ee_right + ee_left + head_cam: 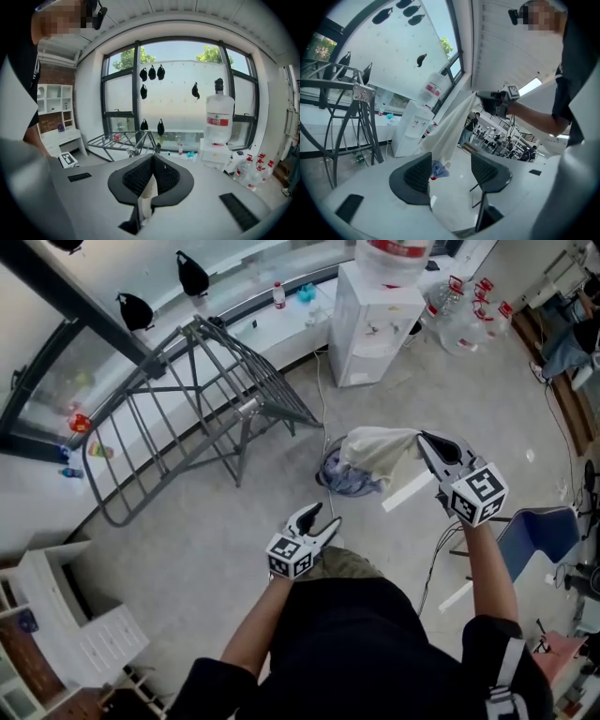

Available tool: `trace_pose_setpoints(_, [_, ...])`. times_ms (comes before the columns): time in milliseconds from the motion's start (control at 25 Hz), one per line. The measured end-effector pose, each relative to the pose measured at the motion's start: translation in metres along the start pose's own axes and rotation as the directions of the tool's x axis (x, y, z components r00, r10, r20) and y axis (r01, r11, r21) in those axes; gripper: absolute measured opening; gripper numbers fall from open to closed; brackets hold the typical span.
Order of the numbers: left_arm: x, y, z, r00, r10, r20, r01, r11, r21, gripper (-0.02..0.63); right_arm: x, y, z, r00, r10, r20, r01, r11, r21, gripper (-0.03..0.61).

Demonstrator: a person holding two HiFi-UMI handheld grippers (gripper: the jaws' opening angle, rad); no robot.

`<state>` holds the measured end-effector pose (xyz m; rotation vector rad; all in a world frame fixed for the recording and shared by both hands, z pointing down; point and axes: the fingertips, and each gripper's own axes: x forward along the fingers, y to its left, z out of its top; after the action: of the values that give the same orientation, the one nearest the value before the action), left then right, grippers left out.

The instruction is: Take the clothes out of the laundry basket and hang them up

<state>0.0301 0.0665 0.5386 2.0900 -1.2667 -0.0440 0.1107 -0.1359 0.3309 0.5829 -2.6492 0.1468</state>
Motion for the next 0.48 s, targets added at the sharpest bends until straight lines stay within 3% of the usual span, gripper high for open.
trace_pose_setpoints(200, [0.032, -0.007, -0.022, 0.998, -0.008, -0.064, 0.008, 1.0, 0.013, 0.242, -0.02, 0.013, 0.062, 0.995, 0.017, 0.103, -0.008, 0.996, -0.087, 0.0])
trace_pose_setpoints(480, [0.055, -0.024, -0.025, 0.996, 0.015, -0.083, -0.015, 1.0, 0.001, 0.242, -0.045, 0.028, 0.136, 0.977, 0.053, 0.208, -0.023, 0.989, -0.145, 0.0])
